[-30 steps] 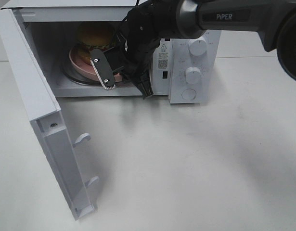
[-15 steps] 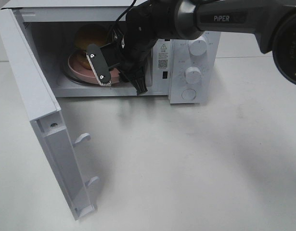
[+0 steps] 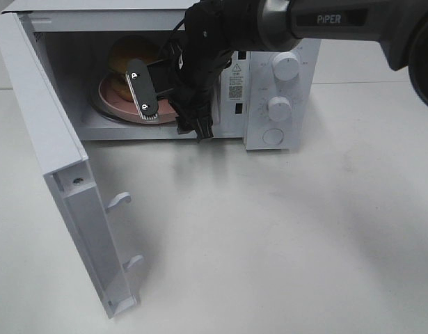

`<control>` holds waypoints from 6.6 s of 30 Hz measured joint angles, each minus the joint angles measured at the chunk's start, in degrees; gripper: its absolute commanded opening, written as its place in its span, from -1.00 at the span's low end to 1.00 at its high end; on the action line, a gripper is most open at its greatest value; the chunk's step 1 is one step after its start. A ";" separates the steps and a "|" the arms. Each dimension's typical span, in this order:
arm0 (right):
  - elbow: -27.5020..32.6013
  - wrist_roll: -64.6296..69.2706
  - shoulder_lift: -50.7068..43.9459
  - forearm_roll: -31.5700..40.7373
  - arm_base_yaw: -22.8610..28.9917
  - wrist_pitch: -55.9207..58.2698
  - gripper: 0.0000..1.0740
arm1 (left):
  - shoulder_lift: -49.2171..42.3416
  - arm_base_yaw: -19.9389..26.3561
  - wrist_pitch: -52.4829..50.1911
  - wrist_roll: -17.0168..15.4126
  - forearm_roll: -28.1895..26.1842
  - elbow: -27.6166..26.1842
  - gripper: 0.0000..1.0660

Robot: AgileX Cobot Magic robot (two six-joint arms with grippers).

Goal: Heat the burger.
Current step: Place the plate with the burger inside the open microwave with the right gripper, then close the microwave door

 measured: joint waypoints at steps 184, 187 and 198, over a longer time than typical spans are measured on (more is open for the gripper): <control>78.04 74.60 -131.44 3.78 -29.11 26.24 0.41 | 0.00 0.00 0.00 -0.17 0.06 0.00 0.92; 78.04 74.60 -131.44 3.78 -29.11 26.24 0.41 | 0.00 0.00 0.00 -1.15 0.29 0.00 0.92; 78.04 74.60 -131.44 3.78 -29.11 26.24 0.41 | 0.46 0.00 -0.63 -1.72 0.29 -0.29 0.91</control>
